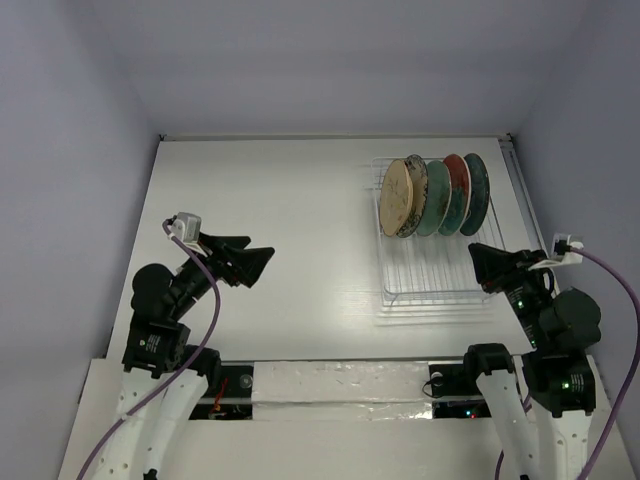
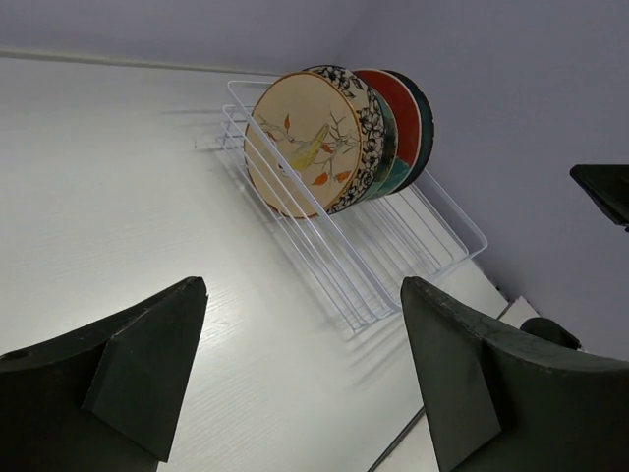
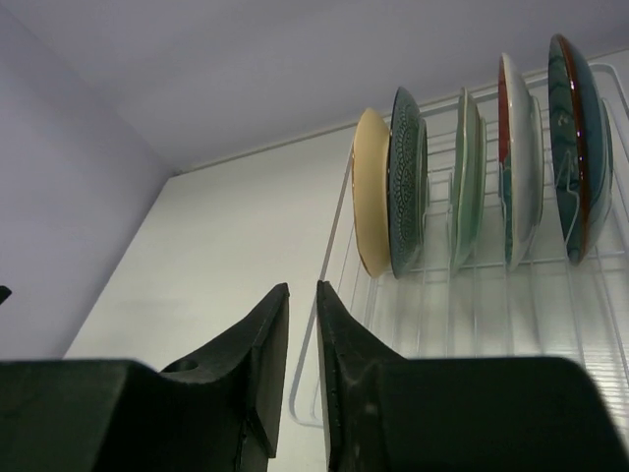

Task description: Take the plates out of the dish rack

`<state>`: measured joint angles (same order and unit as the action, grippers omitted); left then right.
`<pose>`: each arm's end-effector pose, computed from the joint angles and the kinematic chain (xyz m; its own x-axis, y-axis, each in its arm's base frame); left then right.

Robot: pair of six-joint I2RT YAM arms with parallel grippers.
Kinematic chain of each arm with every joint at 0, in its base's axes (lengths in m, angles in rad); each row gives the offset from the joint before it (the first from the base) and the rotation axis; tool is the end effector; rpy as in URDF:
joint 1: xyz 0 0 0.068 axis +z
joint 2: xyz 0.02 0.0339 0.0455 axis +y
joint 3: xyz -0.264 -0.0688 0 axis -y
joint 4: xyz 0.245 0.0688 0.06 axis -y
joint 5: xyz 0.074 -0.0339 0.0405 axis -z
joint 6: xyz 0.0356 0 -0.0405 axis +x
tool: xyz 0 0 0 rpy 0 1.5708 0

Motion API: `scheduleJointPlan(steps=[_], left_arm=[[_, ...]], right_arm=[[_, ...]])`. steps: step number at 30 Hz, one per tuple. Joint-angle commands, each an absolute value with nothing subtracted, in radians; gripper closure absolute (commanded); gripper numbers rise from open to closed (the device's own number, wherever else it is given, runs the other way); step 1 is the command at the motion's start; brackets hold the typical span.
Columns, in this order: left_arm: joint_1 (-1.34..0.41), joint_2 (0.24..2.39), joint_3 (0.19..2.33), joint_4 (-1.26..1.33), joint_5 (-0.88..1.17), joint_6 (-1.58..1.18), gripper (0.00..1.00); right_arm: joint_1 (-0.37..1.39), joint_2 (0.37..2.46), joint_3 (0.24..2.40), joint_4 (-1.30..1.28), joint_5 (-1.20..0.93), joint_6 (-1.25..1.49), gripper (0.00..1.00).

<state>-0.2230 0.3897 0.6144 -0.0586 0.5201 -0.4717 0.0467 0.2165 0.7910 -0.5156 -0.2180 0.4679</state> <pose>0.0982 -0.0404 0.3442 -0.1608 -0.3679 -0.9159 0.6700 0.6407 -0.3750 0.0434 0.0097 0.3601 -0.0653 0.4378 -0.8967 -0.2597 0.8602 0.4389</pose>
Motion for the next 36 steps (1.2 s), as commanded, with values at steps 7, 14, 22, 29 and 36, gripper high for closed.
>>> scheduleJointPlan(steps=[7,14,22,29,36], left_arm=[[-0.225,0.373,0.601,-0.029,0.506,-0.466,0.34],[-0.225,0.368,0.598,-0.051,0.437,-0.48,0.87],[-0.225,0.422,0.601,-0.072,0.399,-0.488,1.0],[-0.225,0.408,0.601,-0.066,0.411,-0.492,1.0],[-0.225,0.387,0.6,-0.066,0.405,-0.495,0.92]], right_arm=[[0.041,0.389,0.818,-0.463,-0.307,0.456,1.0],[0.095,0.509,0.847,-0.373,-0.356,0.486,1.0],[0.49,0.742,0.983,-0.393,-0.019,0.463,1.0],[0.518,0.978,1.152,-0.468,0.207,0.374,0.91],[0.528,1.129,1.272,-0.528,0.38,0.324,0.55]])
